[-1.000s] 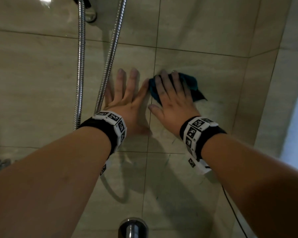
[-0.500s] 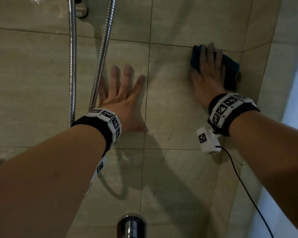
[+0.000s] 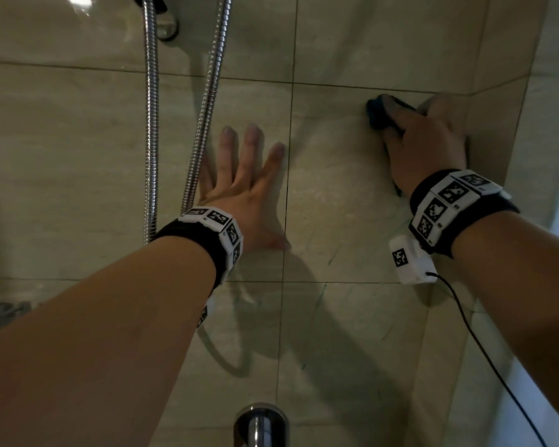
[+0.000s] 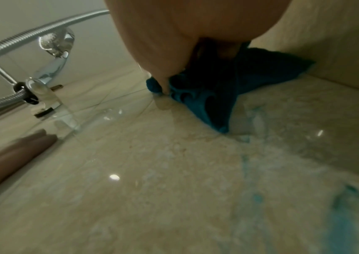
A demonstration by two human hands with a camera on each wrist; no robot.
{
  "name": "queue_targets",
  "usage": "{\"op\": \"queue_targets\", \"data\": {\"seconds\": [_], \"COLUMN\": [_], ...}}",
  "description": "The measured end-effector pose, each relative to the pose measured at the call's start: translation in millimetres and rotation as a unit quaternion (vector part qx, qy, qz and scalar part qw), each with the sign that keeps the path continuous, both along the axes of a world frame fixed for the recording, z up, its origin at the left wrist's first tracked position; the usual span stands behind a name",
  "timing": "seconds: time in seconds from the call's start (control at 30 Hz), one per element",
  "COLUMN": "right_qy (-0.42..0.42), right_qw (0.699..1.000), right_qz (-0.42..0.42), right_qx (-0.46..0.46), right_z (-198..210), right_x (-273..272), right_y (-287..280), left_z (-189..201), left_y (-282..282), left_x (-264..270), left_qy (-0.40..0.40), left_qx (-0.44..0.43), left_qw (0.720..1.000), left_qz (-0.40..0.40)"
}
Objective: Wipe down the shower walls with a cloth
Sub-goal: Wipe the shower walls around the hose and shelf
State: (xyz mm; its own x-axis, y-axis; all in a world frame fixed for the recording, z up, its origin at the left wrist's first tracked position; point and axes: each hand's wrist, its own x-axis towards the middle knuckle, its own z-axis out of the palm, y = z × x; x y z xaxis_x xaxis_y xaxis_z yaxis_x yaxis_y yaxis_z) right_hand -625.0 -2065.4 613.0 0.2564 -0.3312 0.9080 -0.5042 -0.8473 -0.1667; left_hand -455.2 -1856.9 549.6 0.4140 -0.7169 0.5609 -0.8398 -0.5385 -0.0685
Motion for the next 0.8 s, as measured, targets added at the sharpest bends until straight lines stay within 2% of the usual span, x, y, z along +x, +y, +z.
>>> {"op": "queue_targets", "data": {"seconds": [0.2, 0.37, 0.5, 0.63, 0.7, 0.8], "right_qy": [0.000, 0.040, 0.073, 0.190, 0.226, 0.261], "right_qw": [0.999, 0.993, 0.987, 0.967, 0.950, 0.925], "right_qz": [0.036, 0.094, 0.049, 0.055, 0.062, 0.073], "right_qx": [0.026, -0.054, -0.133, -0.157, -0.207, -0.268], "right_z": [-5.3, -36.4, -78.6, -129.4, -150.3, -157.4], "right_x": [8.8, 35.7, 45.9, 51.6, 49.6, 45.6], "right_y": [10.1, 17.6, 25.9, 33.7, 33.7, 21.7], "left_z": [-3.0, -3.7, -4.5, -3.7, -3.9, -4.3], "left_y": [-0.2, -2.8, -2.7, -3.1, -4.7, -5.6], "left_x": [3.5, 6.1, 4.3, 1.6, -0.2, -3.3], "left_qy": [-0.014, -0.033, -0.030, -0.024, -0.018, -0.020], "left_qx": [-0.007, -0.019, -0.020, -0.023, -0.023, -0.023], "left_qw": [1.000, 0.999, 0.999, 0.999, 1.000, 0.999], "left_qz": [-0.005, 0.003, 0.006, 0.006, 0.009, 0.018]}}
